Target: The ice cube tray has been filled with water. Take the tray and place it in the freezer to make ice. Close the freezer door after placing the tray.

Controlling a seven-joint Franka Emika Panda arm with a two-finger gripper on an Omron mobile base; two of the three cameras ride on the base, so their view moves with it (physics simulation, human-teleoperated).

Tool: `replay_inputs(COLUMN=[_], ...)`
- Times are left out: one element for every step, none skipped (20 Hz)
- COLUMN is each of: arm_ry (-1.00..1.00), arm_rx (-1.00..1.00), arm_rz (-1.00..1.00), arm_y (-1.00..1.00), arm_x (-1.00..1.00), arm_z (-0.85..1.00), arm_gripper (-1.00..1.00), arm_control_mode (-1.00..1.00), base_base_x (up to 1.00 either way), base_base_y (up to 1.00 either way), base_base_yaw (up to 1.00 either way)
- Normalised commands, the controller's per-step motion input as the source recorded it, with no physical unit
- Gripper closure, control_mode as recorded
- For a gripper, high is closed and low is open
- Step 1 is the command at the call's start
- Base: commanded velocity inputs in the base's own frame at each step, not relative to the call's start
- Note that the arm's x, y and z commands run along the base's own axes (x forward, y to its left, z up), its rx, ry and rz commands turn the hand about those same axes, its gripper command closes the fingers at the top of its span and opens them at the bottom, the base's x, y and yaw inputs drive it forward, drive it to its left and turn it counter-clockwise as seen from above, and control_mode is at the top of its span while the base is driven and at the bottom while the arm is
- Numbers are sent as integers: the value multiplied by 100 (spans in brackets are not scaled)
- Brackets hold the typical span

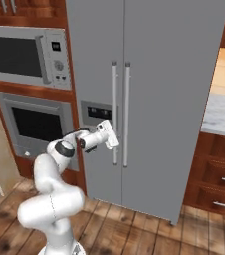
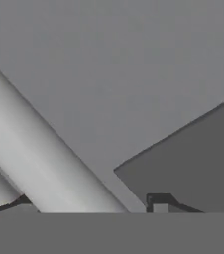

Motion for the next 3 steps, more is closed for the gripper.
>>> replay_inputs(arm_ry=[25,26,27], arm_rx=[17,16,15], arm_rz=[0,0,0], arm_y=[-22,-16,-9], arm_x=[33,27,26], arm_z=[50,61,73], arm_gripper=[-100,-100,-100], arm_control_mode=[-100,-100,-100], base_base_x=[0,0,0], base_base_y=[0,0,0], base_base_yaw=[0,0,0])
